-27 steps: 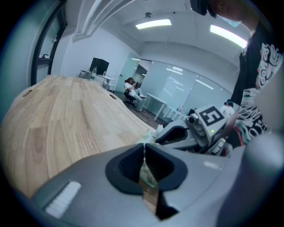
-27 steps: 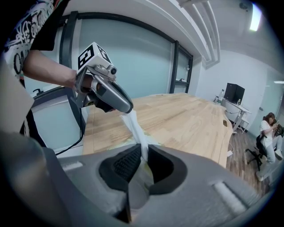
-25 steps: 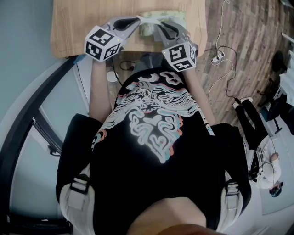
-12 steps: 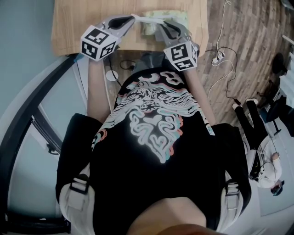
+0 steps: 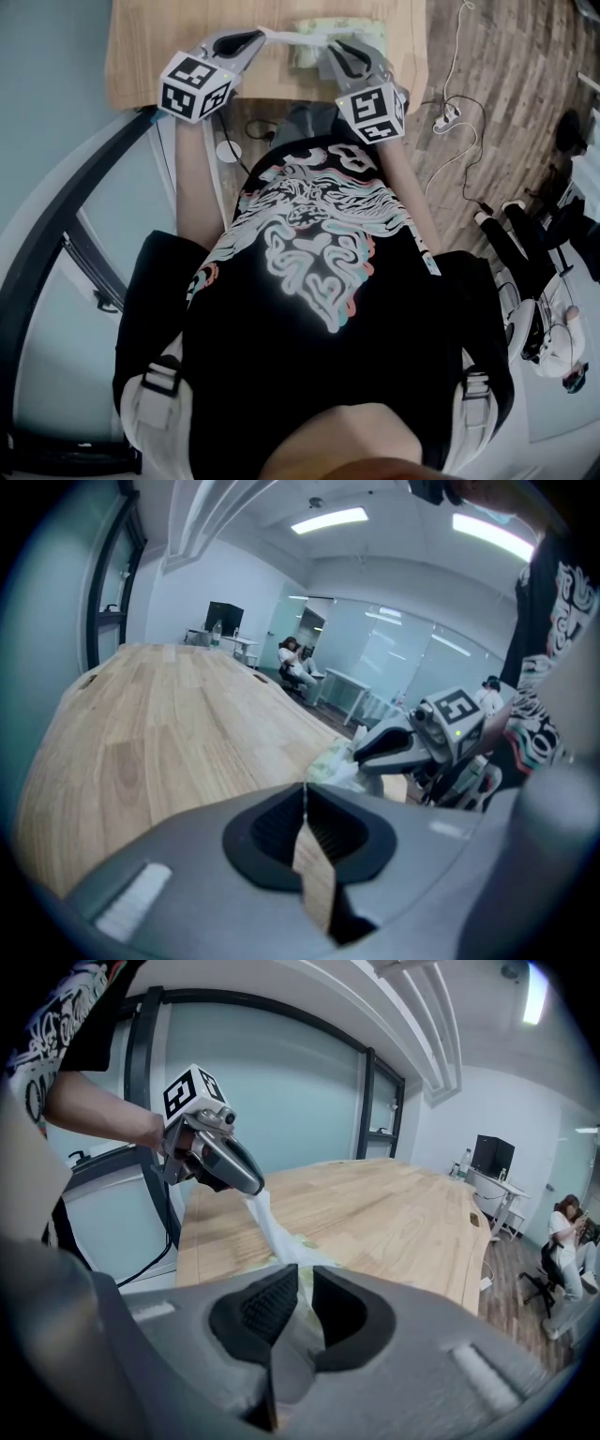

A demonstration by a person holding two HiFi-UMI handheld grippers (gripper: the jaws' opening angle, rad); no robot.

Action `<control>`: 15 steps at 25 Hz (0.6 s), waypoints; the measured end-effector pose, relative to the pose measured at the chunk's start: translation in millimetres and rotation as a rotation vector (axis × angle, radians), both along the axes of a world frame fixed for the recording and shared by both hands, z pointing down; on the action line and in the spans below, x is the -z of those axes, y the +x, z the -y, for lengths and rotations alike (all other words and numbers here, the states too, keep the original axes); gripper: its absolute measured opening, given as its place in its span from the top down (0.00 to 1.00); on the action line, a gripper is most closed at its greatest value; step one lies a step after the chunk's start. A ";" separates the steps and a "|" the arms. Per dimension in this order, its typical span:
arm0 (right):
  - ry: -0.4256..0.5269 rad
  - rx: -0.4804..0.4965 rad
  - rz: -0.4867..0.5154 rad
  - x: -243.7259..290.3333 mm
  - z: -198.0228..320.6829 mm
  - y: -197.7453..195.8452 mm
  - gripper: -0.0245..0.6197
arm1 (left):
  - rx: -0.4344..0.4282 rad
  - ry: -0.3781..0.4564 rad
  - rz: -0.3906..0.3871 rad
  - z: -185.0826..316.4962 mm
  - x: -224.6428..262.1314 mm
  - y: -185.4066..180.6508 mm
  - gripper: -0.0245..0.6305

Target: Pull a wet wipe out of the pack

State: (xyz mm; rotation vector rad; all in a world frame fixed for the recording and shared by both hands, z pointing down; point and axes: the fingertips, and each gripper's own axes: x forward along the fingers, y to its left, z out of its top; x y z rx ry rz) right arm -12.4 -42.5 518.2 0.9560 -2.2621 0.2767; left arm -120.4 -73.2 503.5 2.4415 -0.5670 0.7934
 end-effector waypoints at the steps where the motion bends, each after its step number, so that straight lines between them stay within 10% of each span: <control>1: 0.012 0.000 0.007 3.4 0.1 -0.4 0.89 | 0.000 -0.001 0.015 -1.1 -2.3 -3.1 0.96; 15: 0.078 -0.024 0.143 28.0 8.6 7.0 0.89 | -0.014 -0.034 0.195 -10.9 -46.2 -27.6 0.96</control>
